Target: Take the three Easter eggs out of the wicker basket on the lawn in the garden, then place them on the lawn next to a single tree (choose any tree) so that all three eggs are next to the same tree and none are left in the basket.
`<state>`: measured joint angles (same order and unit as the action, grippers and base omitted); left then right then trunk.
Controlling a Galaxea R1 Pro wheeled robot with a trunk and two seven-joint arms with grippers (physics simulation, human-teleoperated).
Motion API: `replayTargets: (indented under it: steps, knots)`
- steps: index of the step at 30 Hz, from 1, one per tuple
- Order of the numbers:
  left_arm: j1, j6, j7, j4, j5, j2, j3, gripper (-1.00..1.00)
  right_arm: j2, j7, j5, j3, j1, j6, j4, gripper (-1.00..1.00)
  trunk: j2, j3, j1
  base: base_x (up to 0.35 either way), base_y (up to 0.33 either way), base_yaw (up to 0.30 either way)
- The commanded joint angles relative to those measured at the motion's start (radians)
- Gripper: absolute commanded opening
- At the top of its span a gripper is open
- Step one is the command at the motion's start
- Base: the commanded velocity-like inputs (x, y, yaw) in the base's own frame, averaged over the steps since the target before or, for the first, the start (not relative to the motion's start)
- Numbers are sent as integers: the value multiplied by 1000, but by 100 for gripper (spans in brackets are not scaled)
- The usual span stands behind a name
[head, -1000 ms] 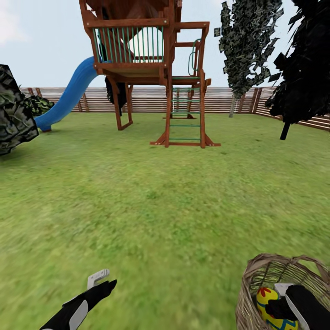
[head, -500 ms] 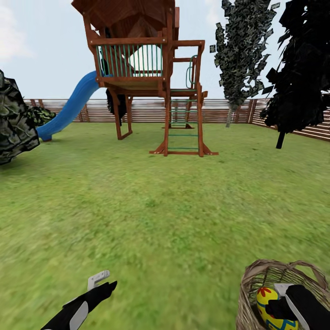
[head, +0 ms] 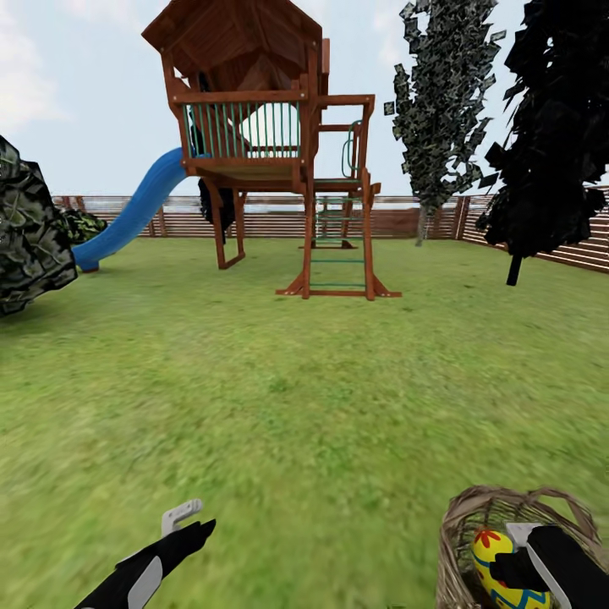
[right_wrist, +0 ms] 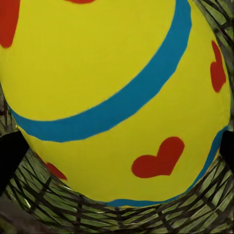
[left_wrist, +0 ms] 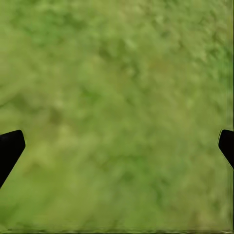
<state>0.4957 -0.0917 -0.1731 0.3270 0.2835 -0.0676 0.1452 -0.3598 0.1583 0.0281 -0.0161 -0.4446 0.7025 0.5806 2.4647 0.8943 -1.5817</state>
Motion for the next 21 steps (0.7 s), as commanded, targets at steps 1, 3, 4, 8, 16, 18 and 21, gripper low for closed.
replayTargets:
  steps: [1, 3, 4, 8, 16, 18, 21]
  knots:
    - [0, -9, -6, 1, 8, 0, 6, 100, -1, 1, 3, -1, 0, 5, 1, -100, -7, -2, 5, -320, 0, 0]
    - [0, -8, -6, 1, 8, 0, 6, 100, -1, 1, 3, -2, 0, 5, 1, -100, -21, -8, 12, -184, 0, 0]
    - [0, -8, -5, 1, 8, 0, 7, 100, -1, 1, 3, -2, 0, 5, 1, -100, -28, -12, 16, -55, 0, 0]
    - [0, -8, -5, 1, 8, 1, 7, 100, -1, 1, 3, -2, 0, 5, 2, -100, -56, -24, 32, -10, 0, 0]
    - [0, -8, -5, 0, 8, 2, 6, 100, -1, 1, 3, -1, 0, 5, 1, -100, -112, -49, 62, 0, 0, 0]
    - [0, -8, -5, -3, 8, 2, 5, 100, -1, 1, 3, -1, 0, 5, 1, -100, -126, -55, 70, 0, 0, 0]
    - [0, -8, -6, -3, 8, 2, 5, 100, -1, 1, 3, -2, 0, 5, 2, -100, -147, -65, 81, -162, 0, 0]
